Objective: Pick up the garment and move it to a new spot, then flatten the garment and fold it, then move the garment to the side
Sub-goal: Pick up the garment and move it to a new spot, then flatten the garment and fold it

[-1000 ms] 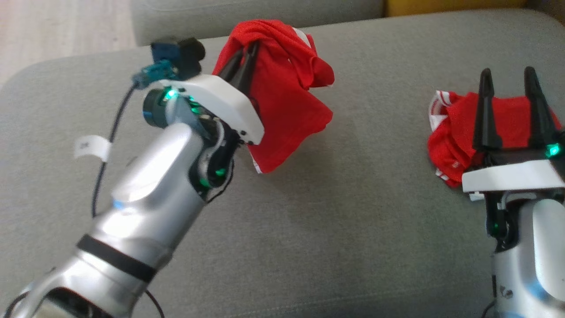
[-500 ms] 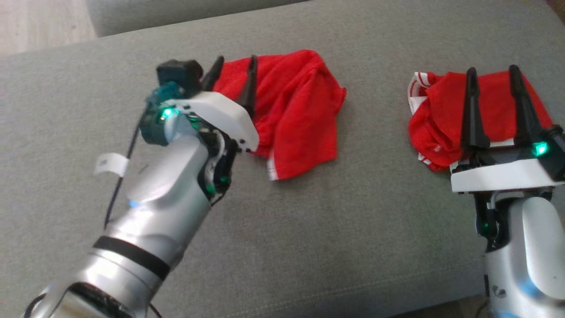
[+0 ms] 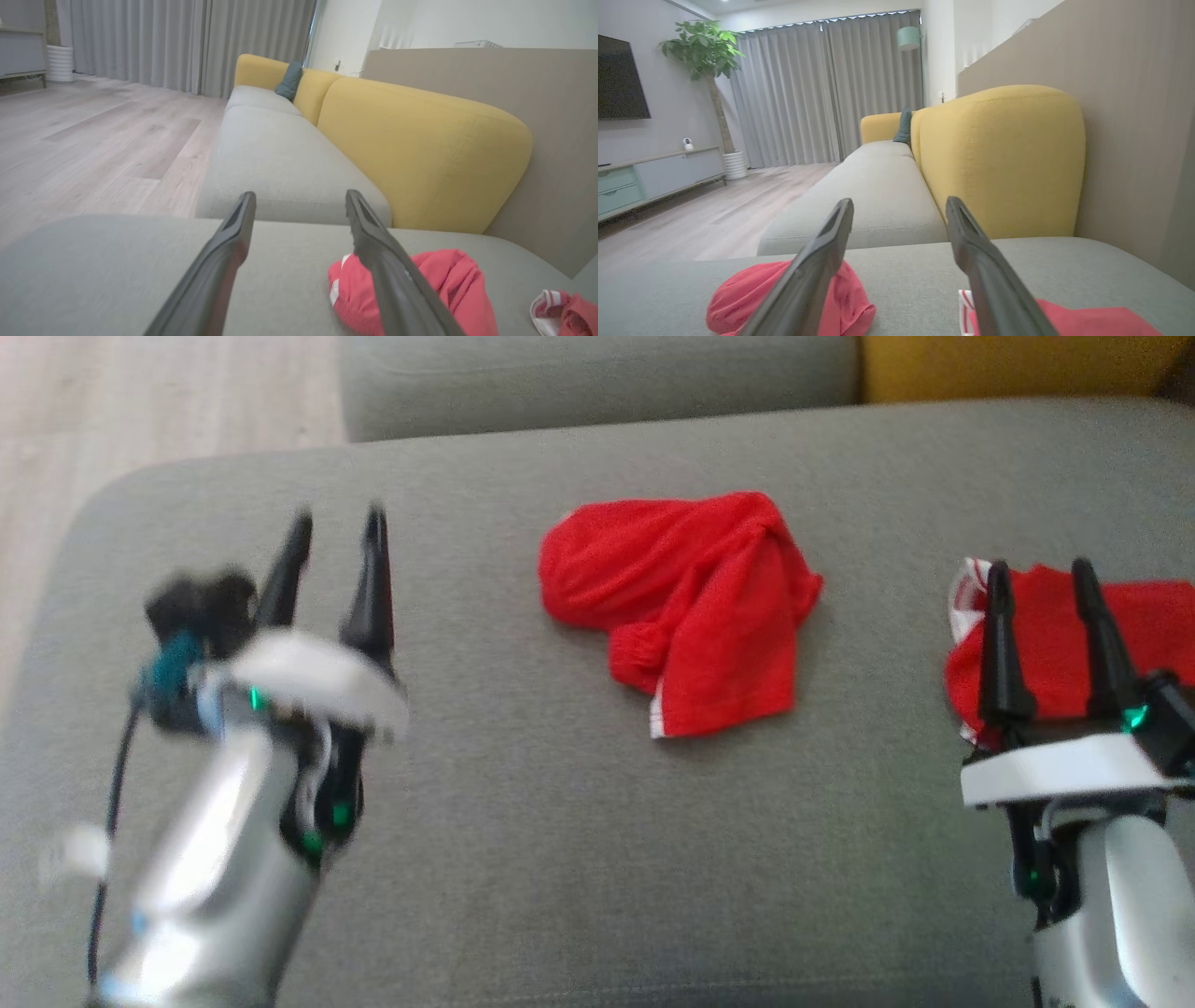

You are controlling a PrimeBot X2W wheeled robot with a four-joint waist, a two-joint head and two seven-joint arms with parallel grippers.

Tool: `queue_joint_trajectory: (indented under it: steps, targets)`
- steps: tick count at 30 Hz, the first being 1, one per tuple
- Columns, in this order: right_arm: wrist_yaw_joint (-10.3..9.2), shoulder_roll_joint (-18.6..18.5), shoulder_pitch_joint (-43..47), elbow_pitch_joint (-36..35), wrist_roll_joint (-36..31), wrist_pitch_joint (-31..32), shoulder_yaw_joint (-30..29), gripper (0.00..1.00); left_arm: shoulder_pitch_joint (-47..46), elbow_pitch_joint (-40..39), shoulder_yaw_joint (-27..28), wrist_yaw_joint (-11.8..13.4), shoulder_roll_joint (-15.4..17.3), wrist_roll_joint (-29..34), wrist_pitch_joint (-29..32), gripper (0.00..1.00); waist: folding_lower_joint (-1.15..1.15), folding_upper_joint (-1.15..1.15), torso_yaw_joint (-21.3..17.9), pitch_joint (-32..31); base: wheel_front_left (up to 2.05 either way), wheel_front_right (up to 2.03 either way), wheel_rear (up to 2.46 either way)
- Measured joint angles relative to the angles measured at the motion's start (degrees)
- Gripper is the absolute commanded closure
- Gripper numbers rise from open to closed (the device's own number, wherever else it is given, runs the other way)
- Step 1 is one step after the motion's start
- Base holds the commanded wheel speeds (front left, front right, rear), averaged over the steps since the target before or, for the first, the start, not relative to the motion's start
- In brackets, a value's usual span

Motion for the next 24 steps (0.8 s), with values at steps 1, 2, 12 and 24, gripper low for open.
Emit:
queue_joint_trajectory:
  steps: [1, 2, 12, 24]
  targets:
    - [0.00, 0.00, 0.59, 0.05, 0.14, 0.02, -0.08, 0.00, 2.84, -1.64, 0.80, 0.00, 0.04, 0.59, 0.01, 0.00, 0.00, 0.00, 0.69, -0.43, 0.00, 0.00, 0.00]
    - [0.00, 0.02, 1.08, 0.14, 0.19, 0.05, -0.08, 0.00, 5.77, -3.39, 1.81, 0.00, 0.01, 1.27, 0.01, 0.00, 0.00, 0.00, 1.41, -0.88, 0.00, 0.00, 0.00]
    - [0.00, 0.05, 5.31, 1.30, 2.05, 0.04, 0.47, 0.00, 24.35, -14.80, 9.76, -1.08, -6.05, 7.71, 0.01, 0.00, 0.00, 0.00, 6.46, -3.24, 0.00, 0.00, 0.00]
    - [-0.01, 0.03, 4.94, 7.71, 2.03, 5.53, 13.66, 0.00, 23.90, -13.72, 12.98, -5.80, -9.42, 12.68, 0.01, 0.00, 0.00, 0.00, 10.42, -0.74, 0.00, 0.00, 0.00]
